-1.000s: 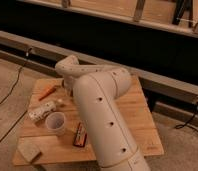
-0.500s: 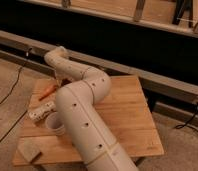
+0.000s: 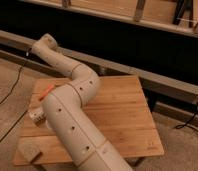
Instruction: Push the ceramic bowl across the table
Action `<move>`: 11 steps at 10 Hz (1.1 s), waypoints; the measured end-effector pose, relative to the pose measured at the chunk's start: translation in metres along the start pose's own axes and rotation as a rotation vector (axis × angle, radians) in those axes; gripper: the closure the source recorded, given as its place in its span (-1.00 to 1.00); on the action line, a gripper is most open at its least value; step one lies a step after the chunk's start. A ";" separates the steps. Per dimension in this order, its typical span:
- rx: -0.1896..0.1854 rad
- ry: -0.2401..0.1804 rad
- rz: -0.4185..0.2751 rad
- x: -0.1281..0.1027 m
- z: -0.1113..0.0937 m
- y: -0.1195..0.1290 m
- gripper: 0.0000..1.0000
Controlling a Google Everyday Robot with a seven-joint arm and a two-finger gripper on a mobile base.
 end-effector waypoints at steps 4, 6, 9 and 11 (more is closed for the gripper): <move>0.000 0.080 0.093 0.000 -0.071 -0.051 -0.30; -0.015 0.250 0.054 0.044 -0.114 -0.054 -0.30; 0.002 0.566 -0.034 0.119 -0.197 -0.066 -0.30; 0.036 0.756 -0.078 0.157 -0.248 -0.083 -0.30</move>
